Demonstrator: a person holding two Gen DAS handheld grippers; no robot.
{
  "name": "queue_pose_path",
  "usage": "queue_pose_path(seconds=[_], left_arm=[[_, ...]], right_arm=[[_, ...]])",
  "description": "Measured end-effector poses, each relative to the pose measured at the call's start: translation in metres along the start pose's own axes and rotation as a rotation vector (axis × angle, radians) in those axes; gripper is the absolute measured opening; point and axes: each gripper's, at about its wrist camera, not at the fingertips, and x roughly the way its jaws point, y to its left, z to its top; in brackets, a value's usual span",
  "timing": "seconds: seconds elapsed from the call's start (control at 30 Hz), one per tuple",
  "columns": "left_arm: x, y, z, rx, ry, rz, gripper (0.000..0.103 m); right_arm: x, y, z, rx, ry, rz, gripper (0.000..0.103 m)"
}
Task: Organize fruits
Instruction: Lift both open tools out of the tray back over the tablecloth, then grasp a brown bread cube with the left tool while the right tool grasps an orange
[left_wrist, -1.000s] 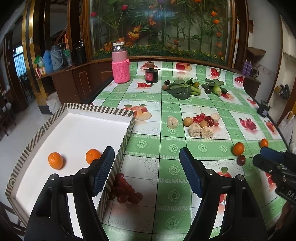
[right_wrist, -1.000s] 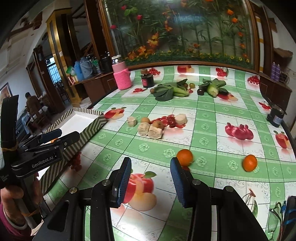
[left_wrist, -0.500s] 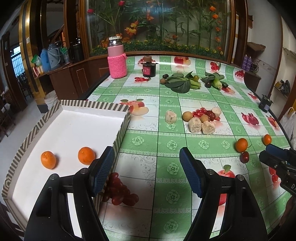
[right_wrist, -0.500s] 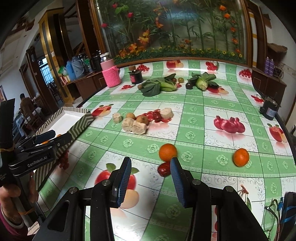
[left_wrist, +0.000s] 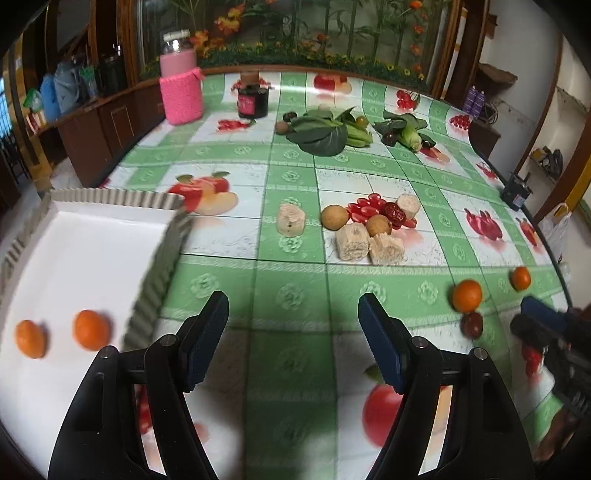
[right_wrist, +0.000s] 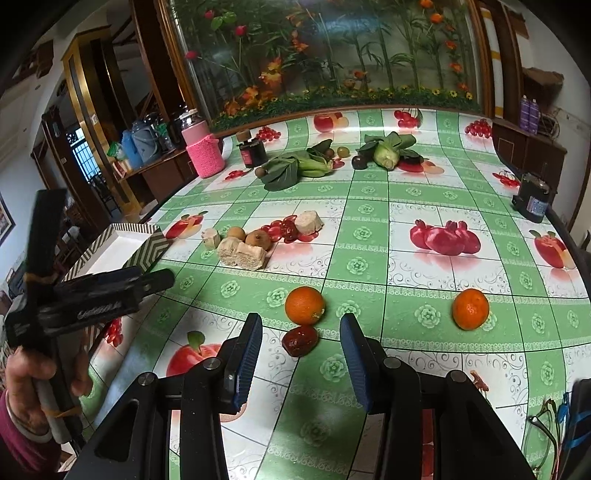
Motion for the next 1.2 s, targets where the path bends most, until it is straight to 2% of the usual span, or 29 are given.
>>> queue_pose_path(seconds=[0.17,0.4,0.77,0.8,0.83,0.87,0.9,1.03,1.2], left_arm=[[0.026,-0.009,0.012,0.006,0.042,0.03,0.073],[0.049,-0.026,0.022,0.043,0.053,0.071,0.073],[0.07,-0.033,0.036,0.044,0.085,0.039,0.072],[0.07,-0.033,0.036,0.049,0.075,0.034,0.06],[0.069,-0.033,0.037,0.055,0.067,0.033,0.053],[0.069,-0.033,0.037,0.061,0.064,0.031,0.036],[0.069,-0.033,0.038,0.061,0.062,0.029,0.031],[0.063,-0.026,0.035,0.024,0.068,-0.021,0.031],[0.039,-0.018,0.028,0.002,0.045,-0.071,0.031]], right_arm=[[0.004,-0.003,0.001,0.006,0.006,0.019,0.043],[0.01,-0.005,0.003,0.004,0.011,0.042,0.043],[0.021,-0.018,0.006,0.036,0.019,0.064,0.043],[0.022,-0.017,0.007,0.036,0.02,0.064,0.043],[0.023,-0.017,0.006,0.034,0.022,0.065,0.043],[0.024,-0.016,0.006,0.032,0.022,0.068,0.043],[0.024,-0.016,0.006,0.031,0.021,0.07,0.043],[0.027,-0.012,0.007,0.027,0.028,0.084,0.043],[0.035,-0.006,0.008,0.004,0.052,0.066,0.043]])
